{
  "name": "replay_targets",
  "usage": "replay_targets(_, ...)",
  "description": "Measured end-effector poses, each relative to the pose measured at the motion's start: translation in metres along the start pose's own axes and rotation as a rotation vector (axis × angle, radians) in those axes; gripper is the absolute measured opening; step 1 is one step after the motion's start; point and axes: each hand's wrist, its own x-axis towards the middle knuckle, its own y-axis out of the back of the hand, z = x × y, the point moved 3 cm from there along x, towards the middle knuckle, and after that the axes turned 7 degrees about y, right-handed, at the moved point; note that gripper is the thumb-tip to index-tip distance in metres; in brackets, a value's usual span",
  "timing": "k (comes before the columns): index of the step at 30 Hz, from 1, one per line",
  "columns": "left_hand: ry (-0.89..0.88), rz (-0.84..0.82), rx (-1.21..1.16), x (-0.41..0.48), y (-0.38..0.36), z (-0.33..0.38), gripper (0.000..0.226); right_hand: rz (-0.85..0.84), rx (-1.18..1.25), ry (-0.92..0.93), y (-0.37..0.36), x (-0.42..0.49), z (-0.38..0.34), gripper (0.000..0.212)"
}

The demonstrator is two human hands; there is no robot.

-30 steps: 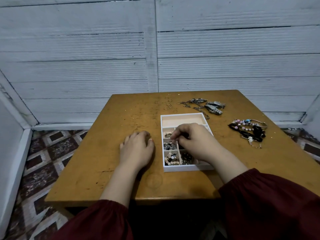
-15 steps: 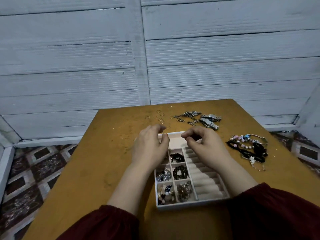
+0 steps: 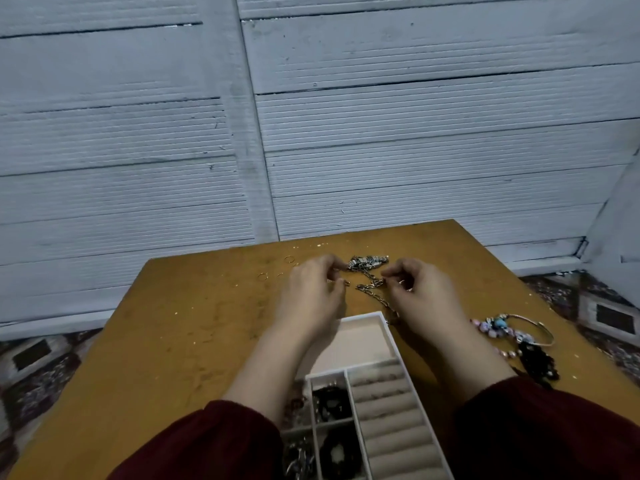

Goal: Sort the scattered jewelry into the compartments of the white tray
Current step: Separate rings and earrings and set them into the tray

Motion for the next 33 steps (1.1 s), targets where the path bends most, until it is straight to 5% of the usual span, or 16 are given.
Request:
replay_targets(11, 0.180, 0.023, -0.064, 0.055, 0.006, -0.056, 0.019, -0.218, -0.124, 0.155, -0.050, 0.066, -0.015, 0.015)
replay_targets(20, 0.127, -0.261, 0.107, 0.058, 0.001, -0.074, 0.018, -0.468, -0.515, 0.282, -0.086, 0.094, -0.027, 0.026)
replay_targets(27, 0.051, -0.315, 0.164, 0.061, -0.001, -0.079, 0.026, -0.459, -0.581, 0.319, -0.095, 0.106, -0.032, 0.019)
replay_targets(33, 0.031, -0.324, 0.179, 0.062, -0.001, -0.078, 0.010, -0.430, -0.604, 0.356, -0.100, 0.106, -0.035, 0.012)
